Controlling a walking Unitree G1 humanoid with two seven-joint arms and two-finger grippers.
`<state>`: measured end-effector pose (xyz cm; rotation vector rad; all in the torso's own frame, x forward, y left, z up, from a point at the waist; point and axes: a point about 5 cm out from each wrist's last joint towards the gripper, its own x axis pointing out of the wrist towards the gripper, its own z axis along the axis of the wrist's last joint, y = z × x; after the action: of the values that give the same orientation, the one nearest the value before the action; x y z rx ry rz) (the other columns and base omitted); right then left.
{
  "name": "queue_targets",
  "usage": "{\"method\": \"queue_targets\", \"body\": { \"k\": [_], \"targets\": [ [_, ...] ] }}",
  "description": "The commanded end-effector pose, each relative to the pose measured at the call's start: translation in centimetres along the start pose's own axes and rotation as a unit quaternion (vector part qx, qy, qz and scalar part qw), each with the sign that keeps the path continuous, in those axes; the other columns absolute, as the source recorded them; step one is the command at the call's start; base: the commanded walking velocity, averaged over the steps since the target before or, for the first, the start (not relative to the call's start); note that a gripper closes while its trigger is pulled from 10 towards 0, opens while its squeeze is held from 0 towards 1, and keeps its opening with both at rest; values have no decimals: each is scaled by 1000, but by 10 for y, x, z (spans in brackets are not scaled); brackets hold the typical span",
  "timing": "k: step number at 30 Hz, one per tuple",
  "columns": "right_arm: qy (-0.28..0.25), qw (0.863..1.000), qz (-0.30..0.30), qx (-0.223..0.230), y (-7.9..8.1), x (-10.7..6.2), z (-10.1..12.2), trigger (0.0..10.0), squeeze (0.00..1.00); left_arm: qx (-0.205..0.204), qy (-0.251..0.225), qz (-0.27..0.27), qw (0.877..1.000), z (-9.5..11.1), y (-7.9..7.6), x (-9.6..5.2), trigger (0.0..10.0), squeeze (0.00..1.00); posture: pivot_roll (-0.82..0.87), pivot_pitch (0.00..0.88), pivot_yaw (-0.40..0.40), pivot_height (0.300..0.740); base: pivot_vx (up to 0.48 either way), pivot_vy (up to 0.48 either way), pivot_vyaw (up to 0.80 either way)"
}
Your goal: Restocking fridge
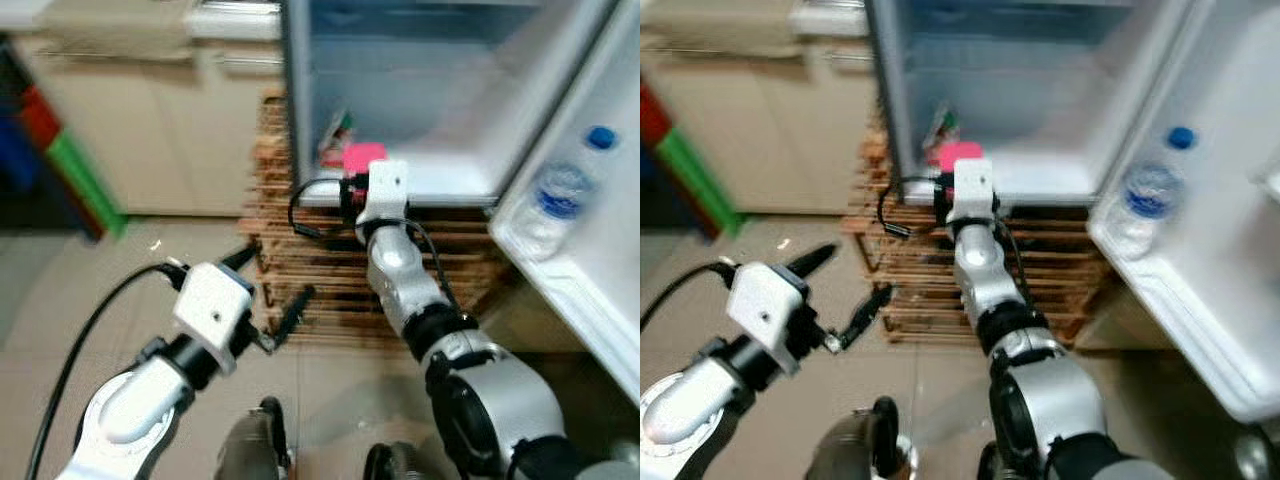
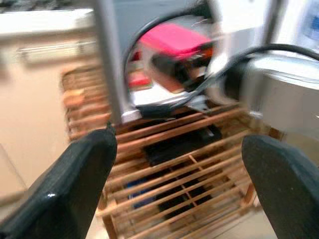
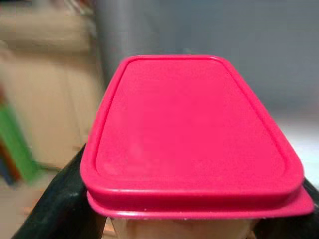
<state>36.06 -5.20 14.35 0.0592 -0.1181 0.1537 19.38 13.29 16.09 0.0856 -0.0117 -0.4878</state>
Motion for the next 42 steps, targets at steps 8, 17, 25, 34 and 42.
{"method": "queue_targets", "body": {
  "k": [8,17,25,34,42],
  "targets": [
    [-85,996,37,-13,-9,-57,23,10000,0,-22,-10,28,999,1,4,12,10000,0,103,69,-26,740,0,0,0],
    [-58,996,-52,-34,-67,-104,19,10000,0,-45,-6,143,989,-4,31,31,10000,0,75,0,-14,740,0,0,0],
    [28,997,-75,-13,-93,-105,-4,10000,0,-53,-21,188,980,-1,49,65,10000,0,22,0,2,740,0,0,0],
    [33,996,-84,-24,-103,-117,-1,10000,0,-41,11,200,979,-14,57,58,10000,0,21,0,-2,740,0,0,0],
    [99,991,-73,-49,-128,-188,-14,10000,0,-4,23,187,982,-22,49,8,10000,0,-5,0,-8,740,0,0,0]
  ]
}}
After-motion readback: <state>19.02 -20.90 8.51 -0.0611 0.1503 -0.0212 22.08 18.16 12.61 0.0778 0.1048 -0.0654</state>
